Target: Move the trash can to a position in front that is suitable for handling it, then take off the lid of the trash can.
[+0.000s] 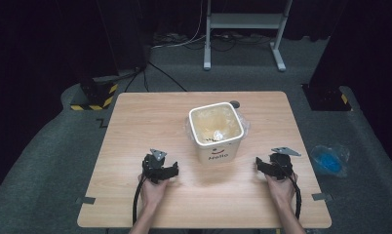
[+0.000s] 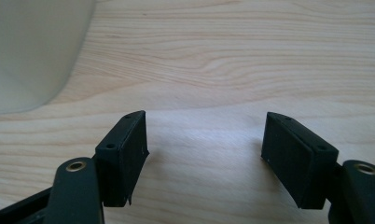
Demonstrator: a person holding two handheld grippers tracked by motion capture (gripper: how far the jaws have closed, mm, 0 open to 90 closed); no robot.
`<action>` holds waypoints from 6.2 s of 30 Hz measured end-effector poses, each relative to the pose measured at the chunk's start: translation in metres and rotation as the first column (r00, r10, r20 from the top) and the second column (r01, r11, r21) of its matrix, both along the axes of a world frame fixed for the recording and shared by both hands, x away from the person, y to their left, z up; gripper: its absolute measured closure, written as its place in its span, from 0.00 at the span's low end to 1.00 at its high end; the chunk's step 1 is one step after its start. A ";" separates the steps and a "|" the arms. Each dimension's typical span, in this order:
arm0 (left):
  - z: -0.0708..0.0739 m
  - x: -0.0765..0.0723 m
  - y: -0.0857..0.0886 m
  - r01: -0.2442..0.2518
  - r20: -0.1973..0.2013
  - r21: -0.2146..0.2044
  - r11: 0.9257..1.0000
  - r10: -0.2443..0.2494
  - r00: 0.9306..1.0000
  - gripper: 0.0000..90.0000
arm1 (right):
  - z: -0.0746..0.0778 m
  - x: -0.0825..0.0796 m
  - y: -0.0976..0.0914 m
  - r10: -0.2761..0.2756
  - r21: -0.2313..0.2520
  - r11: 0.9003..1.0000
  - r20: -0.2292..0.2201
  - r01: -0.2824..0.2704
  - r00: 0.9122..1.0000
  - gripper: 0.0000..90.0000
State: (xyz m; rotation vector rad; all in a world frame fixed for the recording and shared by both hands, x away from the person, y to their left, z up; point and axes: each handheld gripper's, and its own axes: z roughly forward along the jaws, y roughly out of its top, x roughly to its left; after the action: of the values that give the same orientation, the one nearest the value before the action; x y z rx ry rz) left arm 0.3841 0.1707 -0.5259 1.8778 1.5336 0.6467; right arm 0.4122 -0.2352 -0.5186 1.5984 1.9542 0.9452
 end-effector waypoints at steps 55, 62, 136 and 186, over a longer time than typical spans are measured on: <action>0.019 0.050 -0.022 -0.026 -0.050 -0.169 0.985 0.018 0.999 0.23 | 0.015 0.023 0.073 0.143 0.094 0.985 0.056 -0.148 0.988 0.39; 0.018 0.050 -0.013 -0.027 -0.054 -0.171 0.985 0.019 0.998 0.24 | 0.015 0.021 0.080 0.167 0.100 0.980 0.055 -0.172 0.984 0.39; 0.022 0.012 0.039 0.027 -0.081 -0.110 0.994 -0.036 0.996 0.38 | -0.006 -0.010 -0.001 0.059 -0.094 0.994 0.032 -0.056 0.998 0.31; 0.097 0.002 0.051 0.047 0.040 -0.203 0.978 -0.040 0.998 0.50 | -0.006 -0.011 0.000 0.050 -0.092 0.995 0.030 -0.047 0.998 0.31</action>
State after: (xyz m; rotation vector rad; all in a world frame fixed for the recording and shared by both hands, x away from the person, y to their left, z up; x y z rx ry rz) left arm 0.3861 0.2215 -0.4292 1.7317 1.4728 0.4808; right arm 0.4014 -0.2348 -0.5242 1.4827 1.9924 0.8814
